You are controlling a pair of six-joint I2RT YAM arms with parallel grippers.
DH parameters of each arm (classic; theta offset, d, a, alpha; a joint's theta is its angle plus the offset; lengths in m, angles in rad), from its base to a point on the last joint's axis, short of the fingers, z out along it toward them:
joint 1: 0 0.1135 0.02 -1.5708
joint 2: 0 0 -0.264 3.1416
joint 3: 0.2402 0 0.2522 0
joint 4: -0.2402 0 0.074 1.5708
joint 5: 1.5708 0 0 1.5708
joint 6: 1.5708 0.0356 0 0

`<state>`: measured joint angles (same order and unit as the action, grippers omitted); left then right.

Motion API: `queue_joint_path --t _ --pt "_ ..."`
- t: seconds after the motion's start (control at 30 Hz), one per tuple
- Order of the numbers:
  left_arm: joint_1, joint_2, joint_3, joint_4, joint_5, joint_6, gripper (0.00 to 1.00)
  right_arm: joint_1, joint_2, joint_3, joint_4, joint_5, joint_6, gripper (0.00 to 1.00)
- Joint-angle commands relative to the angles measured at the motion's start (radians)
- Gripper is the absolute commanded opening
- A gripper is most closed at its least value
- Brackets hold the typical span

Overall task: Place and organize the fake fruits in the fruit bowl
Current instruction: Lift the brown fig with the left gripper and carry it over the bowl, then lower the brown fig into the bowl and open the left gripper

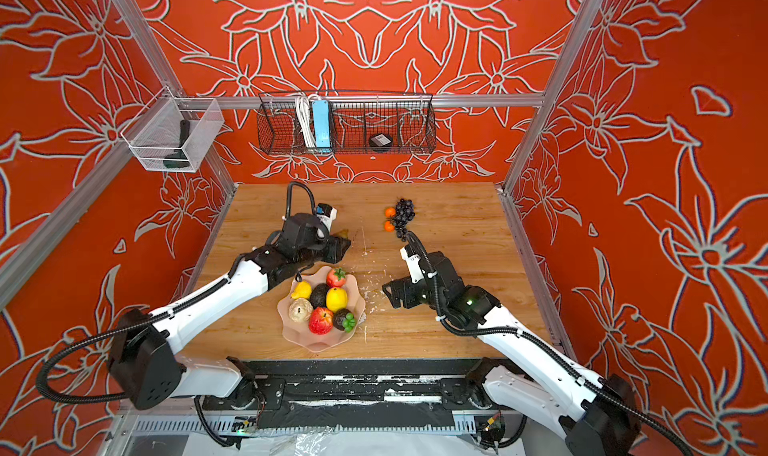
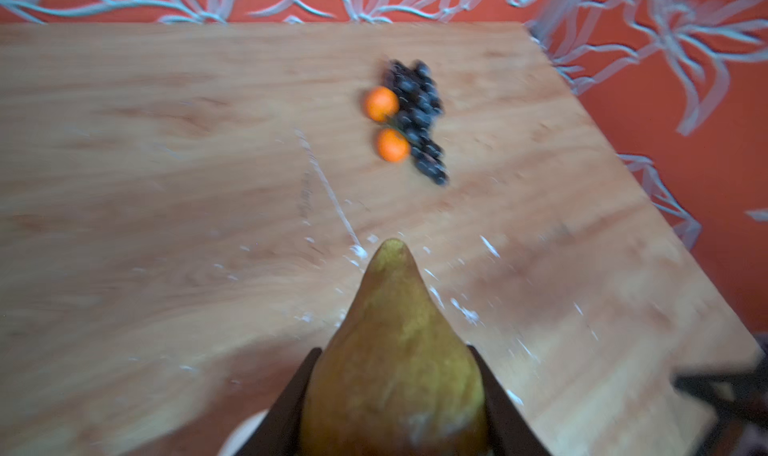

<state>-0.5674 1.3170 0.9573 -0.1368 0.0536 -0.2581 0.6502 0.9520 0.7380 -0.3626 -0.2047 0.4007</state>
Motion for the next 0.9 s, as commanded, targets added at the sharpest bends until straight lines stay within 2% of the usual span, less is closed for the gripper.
queue_joint_path --t 0.0,0.2,0.33,0.6,0.87 --pt "-0.044 -0.107 -0.138 0.233 0.085 0.049 0.48 -0.009 0.003 0.036 0.016 -0.096 0.012 0.89" --pt "-0.128 -0.270 -0.374 0.437 0.117 0.136 0.46 -0.009 0.035 0.042 0.104 -0.254 0.108 0.80" --pt "-0.166 -0.314 -0.457 0.501 0.120 0.162 0.46 -0.002 0.054 0.020 0.216 -0.333 0.227 0.76" --pt "-0.235 -0.363 -0.572 0.620 0.144 0.212 0.46 0.063 0.118 0.028 0.319 -0.347 0.300 0.72" --pt "-0.256 -0.395 -0.625 0.681 0.147 0.262 0.46 0.145 0.196 0.078 0.283 -0.310 0.261 0.72"
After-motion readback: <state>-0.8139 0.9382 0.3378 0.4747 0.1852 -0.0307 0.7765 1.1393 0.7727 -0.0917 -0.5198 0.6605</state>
